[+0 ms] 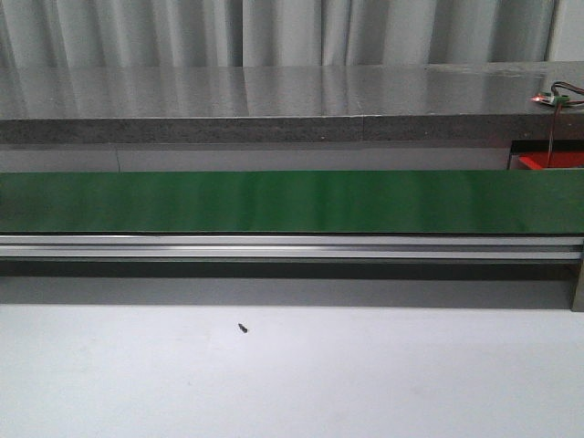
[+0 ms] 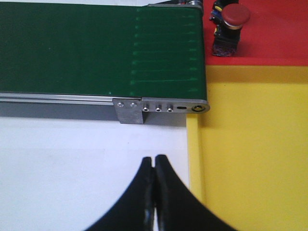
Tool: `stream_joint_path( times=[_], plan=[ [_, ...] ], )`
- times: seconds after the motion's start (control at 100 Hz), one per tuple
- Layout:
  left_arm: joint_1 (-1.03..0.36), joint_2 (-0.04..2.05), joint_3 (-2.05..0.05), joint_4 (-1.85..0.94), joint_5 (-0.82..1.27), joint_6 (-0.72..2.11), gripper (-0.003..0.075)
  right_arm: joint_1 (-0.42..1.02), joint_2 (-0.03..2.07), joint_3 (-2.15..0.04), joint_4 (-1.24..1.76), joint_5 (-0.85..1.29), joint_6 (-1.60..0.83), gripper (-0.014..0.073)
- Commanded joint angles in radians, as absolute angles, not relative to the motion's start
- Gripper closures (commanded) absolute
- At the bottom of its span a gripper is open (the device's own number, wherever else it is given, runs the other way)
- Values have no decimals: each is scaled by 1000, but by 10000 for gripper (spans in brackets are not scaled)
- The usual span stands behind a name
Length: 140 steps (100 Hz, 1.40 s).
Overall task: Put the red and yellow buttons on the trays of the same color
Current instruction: 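Lift the yellow button and carry it over the belt's near end, then set the yellow button on the belt and open the left gripper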
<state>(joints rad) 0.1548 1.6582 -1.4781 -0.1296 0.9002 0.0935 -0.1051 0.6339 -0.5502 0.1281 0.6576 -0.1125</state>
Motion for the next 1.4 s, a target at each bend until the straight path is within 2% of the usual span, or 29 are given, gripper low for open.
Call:
stream_joint_path(
  times=[0.0,0.35,0.73,1.39],
  plan=[
    [150,1579,-1509,-141,861,93,174,-104,632,-574,121,596,-114,659],
    [243,1543,-1493,-115,840,93,175,-104,632,-574,121,596,-114,659],
    [391,1557,-1330,-115,763,87,176,-104,632,-574,121,596,-114,659],
    [416,1808,-1311,-119,615,85,176,-104,632,-574,121,596,-114,659]
  ],
)
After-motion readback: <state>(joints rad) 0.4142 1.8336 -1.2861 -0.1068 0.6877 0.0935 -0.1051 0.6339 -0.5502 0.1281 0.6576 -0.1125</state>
